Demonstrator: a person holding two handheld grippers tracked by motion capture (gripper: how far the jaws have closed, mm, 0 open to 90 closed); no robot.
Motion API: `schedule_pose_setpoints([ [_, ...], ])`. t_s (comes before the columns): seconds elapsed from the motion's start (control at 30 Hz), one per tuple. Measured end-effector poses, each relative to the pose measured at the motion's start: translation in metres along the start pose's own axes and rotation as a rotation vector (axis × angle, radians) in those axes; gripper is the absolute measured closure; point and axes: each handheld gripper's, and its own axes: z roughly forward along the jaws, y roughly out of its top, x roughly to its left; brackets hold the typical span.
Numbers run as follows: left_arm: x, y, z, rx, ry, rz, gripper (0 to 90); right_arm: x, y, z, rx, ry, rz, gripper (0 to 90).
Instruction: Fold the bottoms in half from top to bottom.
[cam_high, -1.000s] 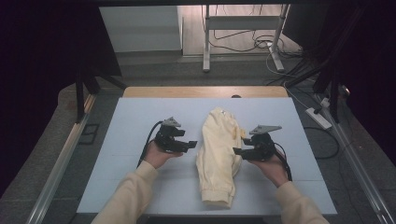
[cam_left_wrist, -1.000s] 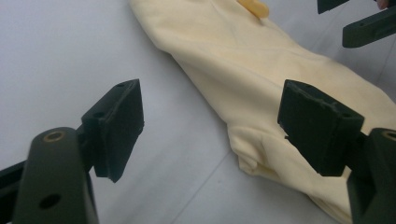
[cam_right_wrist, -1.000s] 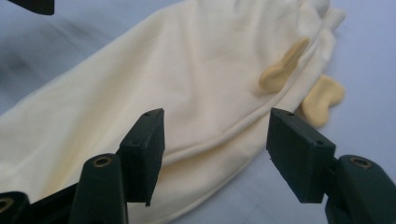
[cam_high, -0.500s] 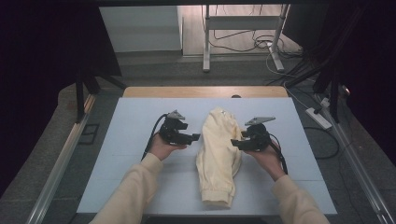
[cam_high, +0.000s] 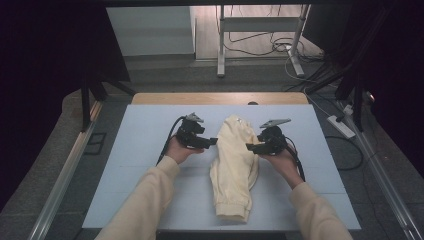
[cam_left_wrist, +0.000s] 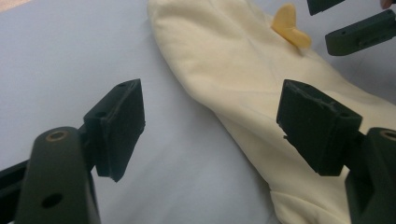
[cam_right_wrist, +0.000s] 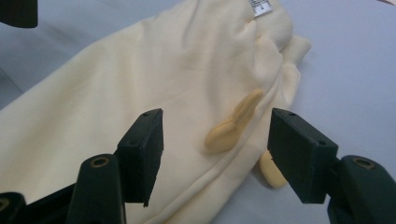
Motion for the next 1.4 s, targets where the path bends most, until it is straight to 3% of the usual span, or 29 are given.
schedule_pose_setpoints([
  [0.73, 0.014, 0.022, 0.036, 0.046, 0.019, -0.004, 25.1, -0.019, 0.011, 0.026, 0.023, -0.012, 0.027, 36.2],
  [1.4, 0.028, 0.025, 0.061, 0.067, 0.014, -0.033, 26.6, -0.04, 0.013, 0.041, 0.033, -0.031, 0.071, 37.5],
])
